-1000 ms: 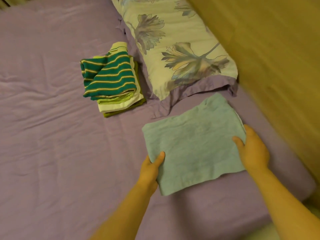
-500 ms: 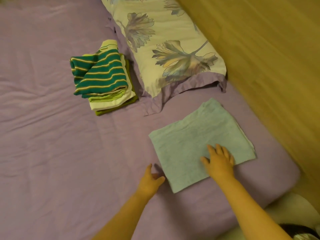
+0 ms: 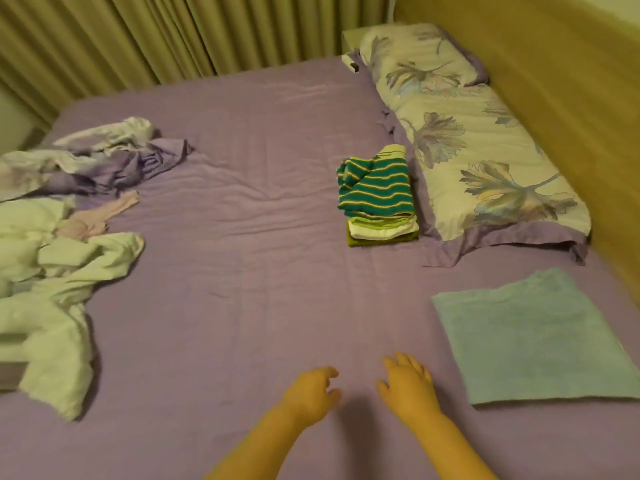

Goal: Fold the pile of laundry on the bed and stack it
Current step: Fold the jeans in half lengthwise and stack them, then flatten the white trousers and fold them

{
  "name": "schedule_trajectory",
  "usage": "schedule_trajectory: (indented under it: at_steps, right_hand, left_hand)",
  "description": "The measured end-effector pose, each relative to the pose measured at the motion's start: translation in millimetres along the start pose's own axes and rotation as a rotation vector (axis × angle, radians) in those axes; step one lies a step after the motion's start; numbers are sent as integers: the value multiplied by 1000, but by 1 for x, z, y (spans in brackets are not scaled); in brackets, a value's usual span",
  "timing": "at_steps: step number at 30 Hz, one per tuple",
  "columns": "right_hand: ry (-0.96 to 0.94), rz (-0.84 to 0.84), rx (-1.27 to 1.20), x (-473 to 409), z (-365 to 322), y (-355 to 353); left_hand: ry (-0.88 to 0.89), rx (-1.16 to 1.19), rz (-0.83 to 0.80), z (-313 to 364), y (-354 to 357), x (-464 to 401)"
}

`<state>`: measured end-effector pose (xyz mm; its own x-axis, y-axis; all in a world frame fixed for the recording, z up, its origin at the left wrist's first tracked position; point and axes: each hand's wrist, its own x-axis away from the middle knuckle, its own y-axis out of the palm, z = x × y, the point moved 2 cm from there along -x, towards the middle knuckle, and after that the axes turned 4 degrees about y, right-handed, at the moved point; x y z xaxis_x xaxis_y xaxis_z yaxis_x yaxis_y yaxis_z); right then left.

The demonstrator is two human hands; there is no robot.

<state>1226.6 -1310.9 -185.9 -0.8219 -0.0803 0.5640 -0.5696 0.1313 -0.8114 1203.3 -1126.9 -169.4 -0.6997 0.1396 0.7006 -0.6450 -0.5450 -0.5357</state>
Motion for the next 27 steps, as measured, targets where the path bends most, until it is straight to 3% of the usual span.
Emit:
schedule_trajectory:
  at_steps: [14,27]
  right_hand:
    - [-406,20,179,154,-345,19]
    - [-732,1,221,197,-472,29]
  left_hand:
    - [-170,-140,251,-276,-124,279]
    - [-354,123,511,-376,-123,383]
